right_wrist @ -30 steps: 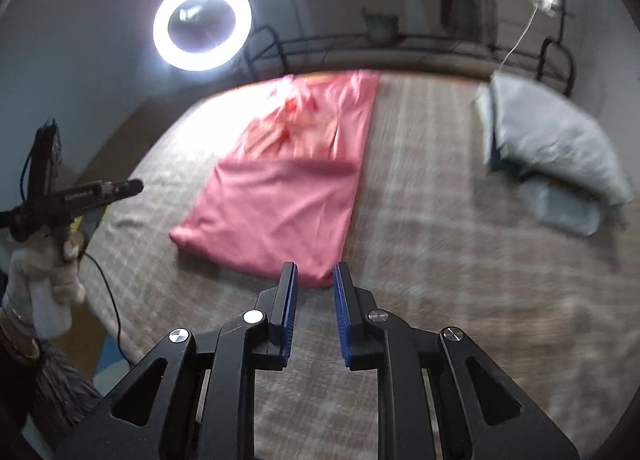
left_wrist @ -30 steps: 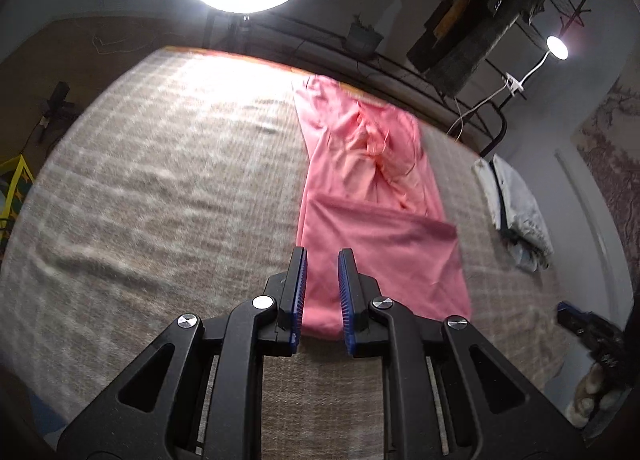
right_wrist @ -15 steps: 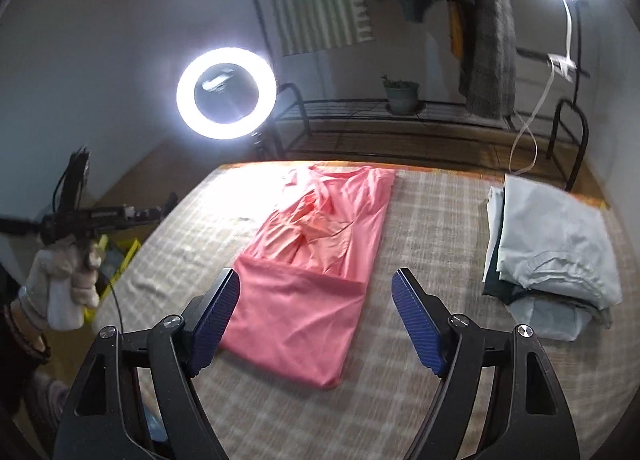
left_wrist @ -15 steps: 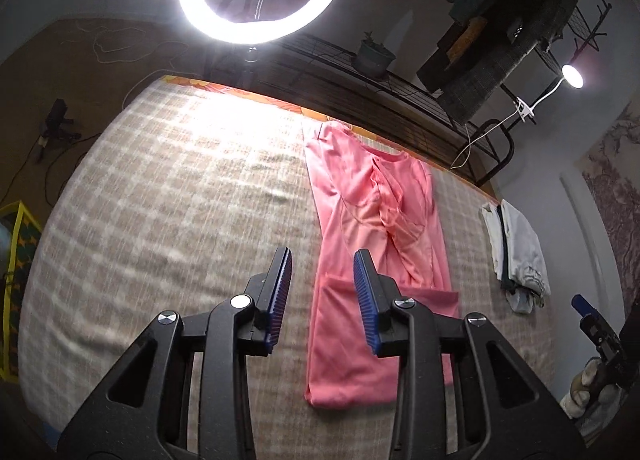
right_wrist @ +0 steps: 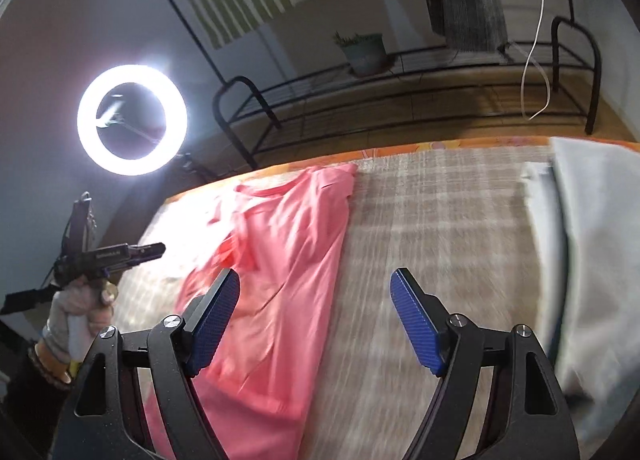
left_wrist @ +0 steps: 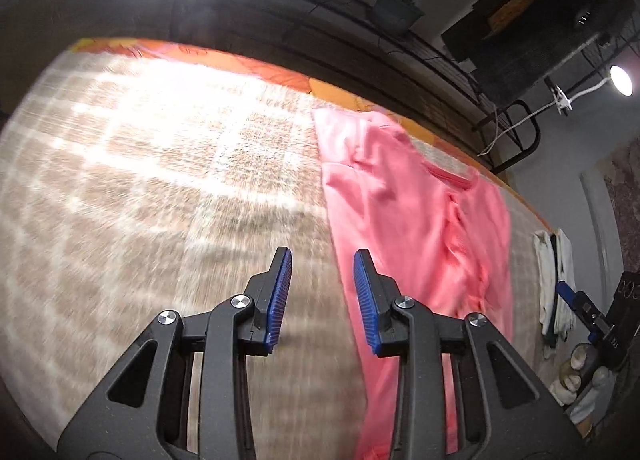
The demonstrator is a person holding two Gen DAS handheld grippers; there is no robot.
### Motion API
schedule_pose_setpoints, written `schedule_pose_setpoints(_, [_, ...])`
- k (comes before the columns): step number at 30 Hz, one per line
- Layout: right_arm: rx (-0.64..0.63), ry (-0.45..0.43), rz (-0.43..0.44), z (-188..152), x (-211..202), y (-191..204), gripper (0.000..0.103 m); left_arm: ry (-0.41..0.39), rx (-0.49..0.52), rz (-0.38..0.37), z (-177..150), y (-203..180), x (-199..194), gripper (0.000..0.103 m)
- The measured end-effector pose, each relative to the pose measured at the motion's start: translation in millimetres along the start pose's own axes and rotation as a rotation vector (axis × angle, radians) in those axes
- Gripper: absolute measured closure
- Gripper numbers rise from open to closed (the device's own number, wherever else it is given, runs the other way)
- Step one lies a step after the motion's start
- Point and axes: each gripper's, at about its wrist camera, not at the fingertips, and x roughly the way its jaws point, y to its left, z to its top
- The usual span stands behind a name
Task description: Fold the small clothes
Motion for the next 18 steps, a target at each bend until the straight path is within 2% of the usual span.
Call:
schedule_pose_setpoints(1, [0.007, 0.008, 0.004, 5, 15, -4, 0.025, 0.006, -0.015, -0.013, 4, 4, 10, 0.071])
schedule_pose_setpoints(3, [0.013, 0.025, 0.008, 14, 41, -10, 0.025, -0.043, -0.034, -0.055, 13, 9, 18, 0.071])
schedule_pose_setpoints(7, [0.005, 0.043, 0.023, 29, 81, -10, 0.026, -0.022, -0.06, -0.159, 29, 15, 31, 0.071])
schedule_pose_setpoints(8, [0.003, 0.048, 0.027, 33, 90, -9, 0.026, -0.025, -0.045, -0.163, 32, 13, 33, 0.071])
schedule_pose_setpoints(9, [0.004, 0.053, 0.03, 36, 99, -9, 0.026, -0.031, -0.026, -0.152, 33, 12, 33, 0.075])
schedule_pose_setpoints(10, [0.006, 0.057, 0.031, 39, 105, -9, 0.026, -0.034, -0.003, -0.141, 34, 9, 36, 0.096])
schedule_pose_setpoints(11, [0.01, 0.062, 0.033, 42, 112, -8, 0.026, -0.02, 0.025, -0.133, 34, 6, 41, 0.103])
schedule_pose_setpoints(12, [0.013, 0.067, 0.037, 44, 118, -8, 0.029, -0.019, 0.042, -0.125, 34, 1, 44, 0.103])
schedule_pose_setpoints(14, [-0.002, 0.082, 0.02, 48, 129, -4, 0.047, -0.05, 0.126, -0.099, 40, -14, 42, 0.103])
schedule_pose_setpoints(16, [-0.05, 0.087, -0.018, 50, 134, 3, 0.054, -0.092, 0.182, -0.071, 46, -26, 36, 0.103])
schedule_pose_setpoints(18, [-0.059, 0.091, -0.018, 50, 133, 2, 0.054, -0.062, 0.215, -0.042, 48, -32, 43, 0.103])
